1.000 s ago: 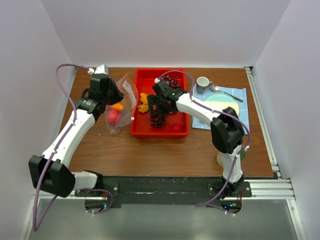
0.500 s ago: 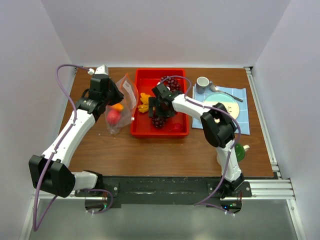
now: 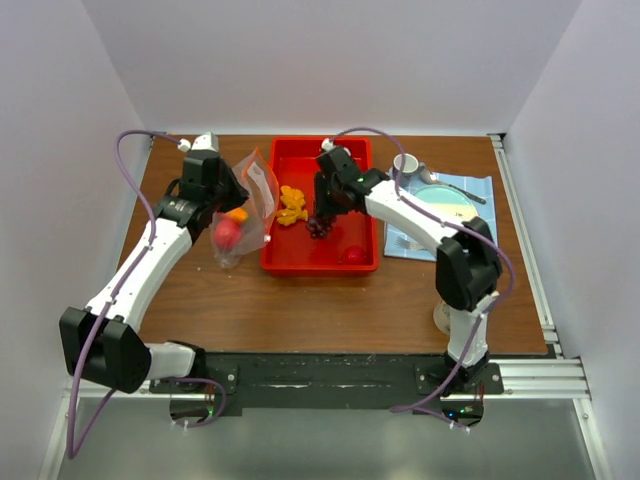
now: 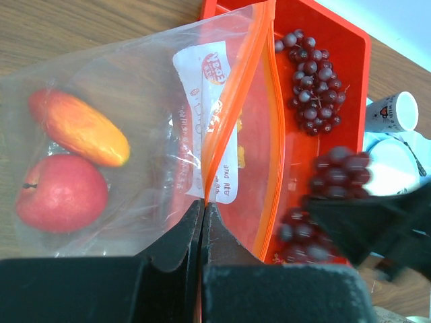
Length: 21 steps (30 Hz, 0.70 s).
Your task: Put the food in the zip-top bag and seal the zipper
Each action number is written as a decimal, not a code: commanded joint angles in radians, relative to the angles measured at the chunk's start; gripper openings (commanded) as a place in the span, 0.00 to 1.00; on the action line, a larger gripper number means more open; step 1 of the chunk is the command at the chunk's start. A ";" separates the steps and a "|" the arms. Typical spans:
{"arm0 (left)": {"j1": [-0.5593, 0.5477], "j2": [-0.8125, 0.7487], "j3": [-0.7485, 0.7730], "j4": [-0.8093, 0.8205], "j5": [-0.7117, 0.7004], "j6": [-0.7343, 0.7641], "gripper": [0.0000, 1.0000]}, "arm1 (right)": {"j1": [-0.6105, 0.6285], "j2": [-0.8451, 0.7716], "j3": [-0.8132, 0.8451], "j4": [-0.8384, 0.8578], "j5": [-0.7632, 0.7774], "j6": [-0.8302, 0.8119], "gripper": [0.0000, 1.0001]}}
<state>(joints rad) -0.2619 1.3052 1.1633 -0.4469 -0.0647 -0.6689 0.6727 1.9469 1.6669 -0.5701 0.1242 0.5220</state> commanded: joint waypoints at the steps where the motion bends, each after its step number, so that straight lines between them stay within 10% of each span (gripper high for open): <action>1: 0.007 0.009 -0.001 0.051 0.017 0.012 0.00 | -0.004 -0.135 0.062 0.009 0.019 -0.063 0.18; 21: 0.007 0.019 0.029 0.053 0.098 0.011 0.00 | 0.002 -0.232 0.105 0.424 -0.607 0.022 0.23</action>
<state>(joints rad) -0.2619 1.3293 1.1633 -0.4240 0.0032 -0.6693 0.6712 1.7359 1.7454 -0.3336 -0.2752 0.4831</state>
